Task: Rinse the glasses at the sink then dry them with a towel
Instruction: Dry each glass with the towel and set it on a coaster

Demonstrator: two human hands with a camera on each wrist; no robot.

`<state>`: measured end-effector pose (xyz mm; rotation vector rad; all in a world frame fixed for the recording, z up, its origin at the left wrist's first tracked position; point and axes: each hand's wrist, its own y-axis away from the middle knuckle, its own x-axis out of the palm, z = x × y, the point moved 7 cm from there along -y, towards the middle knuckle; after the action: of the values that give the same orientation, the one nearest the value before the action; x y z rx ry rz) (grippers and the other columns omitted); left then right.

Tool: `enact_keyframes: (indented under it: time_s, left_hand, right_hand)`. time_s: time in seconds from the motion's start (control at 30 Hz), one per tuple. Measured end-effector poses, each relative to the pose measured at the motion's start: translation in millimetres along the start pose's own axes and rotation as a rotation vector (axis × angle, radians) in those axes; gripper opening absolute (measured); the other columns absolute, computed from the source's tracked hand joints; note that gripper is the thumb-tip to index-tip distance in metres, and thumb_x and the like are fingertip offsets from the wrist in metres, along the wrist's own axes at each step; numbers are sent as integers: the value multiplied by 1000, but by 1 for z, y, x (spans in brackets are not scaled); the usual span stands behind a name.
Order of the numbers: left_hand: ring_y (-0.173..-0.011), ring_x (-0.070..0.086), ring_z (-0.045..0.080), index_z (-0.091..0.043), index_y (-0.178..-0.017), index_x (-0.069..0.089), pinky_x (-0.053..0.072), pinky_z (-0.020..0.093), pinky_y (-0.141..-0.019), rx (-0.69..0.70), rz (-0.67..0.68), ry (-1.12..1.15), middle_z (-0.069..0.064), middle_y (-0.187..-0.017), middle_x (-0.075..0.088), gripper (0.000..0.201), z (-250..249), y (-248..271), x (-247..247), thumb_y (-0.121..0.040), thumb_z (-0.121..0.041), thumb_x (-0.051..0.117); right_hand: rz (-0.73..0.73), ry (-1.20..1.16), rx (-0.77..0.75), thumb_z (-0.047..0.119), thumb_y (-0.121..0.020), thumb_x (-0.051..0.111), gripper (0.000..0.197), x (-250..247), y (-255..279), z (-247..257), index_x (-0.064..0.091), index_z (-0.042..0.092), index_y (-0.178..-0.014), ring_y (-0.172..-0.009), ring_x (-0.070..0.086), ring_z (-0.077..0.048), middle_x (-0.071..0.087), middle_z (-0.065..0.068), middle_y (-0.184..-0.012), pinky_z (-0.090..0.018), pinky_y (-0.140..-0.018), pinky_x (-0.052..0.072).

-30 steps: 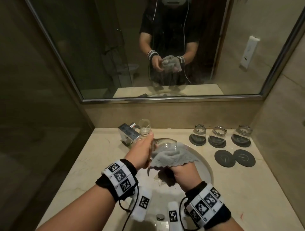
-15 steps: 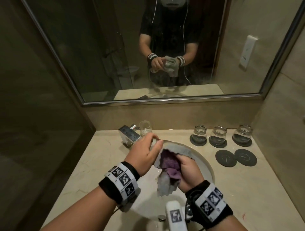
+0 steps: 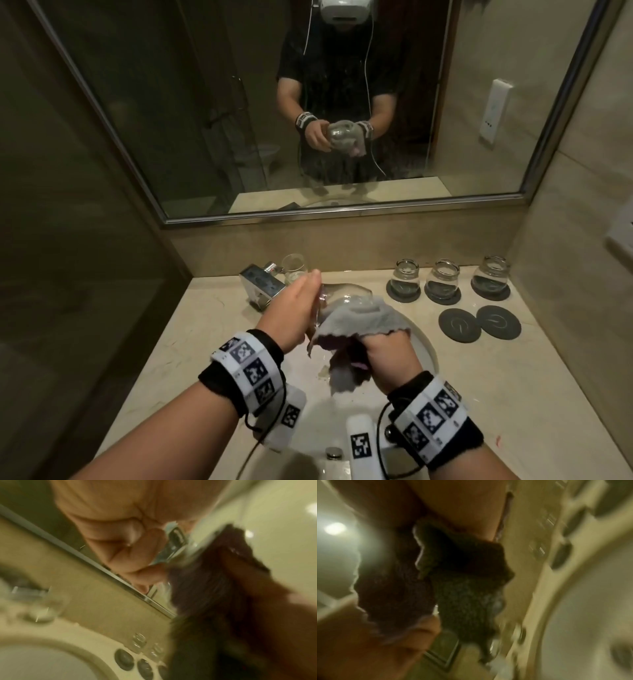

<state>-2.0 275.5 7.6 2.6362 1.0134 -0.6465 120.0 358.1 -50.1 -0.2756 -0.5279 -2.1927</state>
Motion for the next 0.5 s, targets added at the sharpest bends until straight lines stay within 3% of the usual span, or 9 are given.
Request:
enact_keyframes:
  time_s: [0.03,0.1,0.2,0.23,0.27,0.33,0.37,0.43,0.5]
  left_hand:
    - [-89,69,29,-23,-97,69,52,33,-76,-117,30,92,10,-96,73,73,11,-3,3,-80,-83,31]
    - [-90,69,27,-21,-94,70,55,40,-83,-99,15,49,6,-93,74,75,9,-1,4,-78,-84,31]
    - [-82,62,19,-17,-96,58,47,33,-77,231,-117,-239,0,-85,67,52,-17,10,-5,-89,-62,34]
    - [-80,60,14,-18,-101,57,45,29,-73,289,-106,-297,-3,-85,66,48,-22,13,-6,-90,-60,36]
    - [-78,60,11,-20,-105,56,44,27,-69,301,-92,-299,-5,-86,66,43,-25,15,-6,-94,-57,38]
    - [-71,60,14,-18,-104,60,45,27,-63,130,-37,-154,-1,-86,68,46,-15,10,-7,-97,-58,36]
    - [-63,58,16,-15,-103,63,45,26,-54,-7,-3,-29,3,-84,68,57,-5,7,-6,-94,-63,32]
    - [-48,50,17,-11,-97,67,36,21,-41,-187,27,110,7,-73,64,68,6,7,-3,-94,-67,29]
    - [-61,54,21,-15,-88,64,37,27,-50,-43,-34,-35,1,-74,62,55,0,8,-6,-97,-60,33]
  right_hand:
    - [-12,169,13,-3,-85,62,27,1,1,1,59,21,-73,-57,58,1,58,5,-72,-12,-53,47]
    - [-40,198,17,-1,-83,66,32,0,3,2,58,26,-70,-55,60,7,58,15,-67,-10,-57,48]
    - [84,-140,43,-1,-84,59,10,14,0,-3,67,-5,-88,-79,67,-26,71,-21,-89,-38,-77,55]
    - [101,-280,35,2,-82,60,23,15,-1,-4,65,-9,-102,-90,64,-33,67,-27,-103,-45,-86,52]
    - [128,-313,34,2,-82,60,26,18,0,-3,66,-8,-105,-91,64,-33,66,-27,-104,-45,-86,52]
    - [92,-106,-24,-3,-87,56,19,13,0,0,71,3,-77,-67,62,-22,66,-16,-76,-32,-65,50]
    - [-39,56,-99,-3,-86,56,25,4,1,7,68,8,-68,-63,60,-18,65,-10,-72,-29,-63,49]
    - [-30,131,-229,7,-81,61,10,8,4,24,67,8,-74,-70,61,-16,68,-4,-78,-21,-71,49]
    - [47,65,-172,7,-82,60,6,12,2,14,65,4,-82,-69,63,-19,67,-7,-80,-21,-67,51]
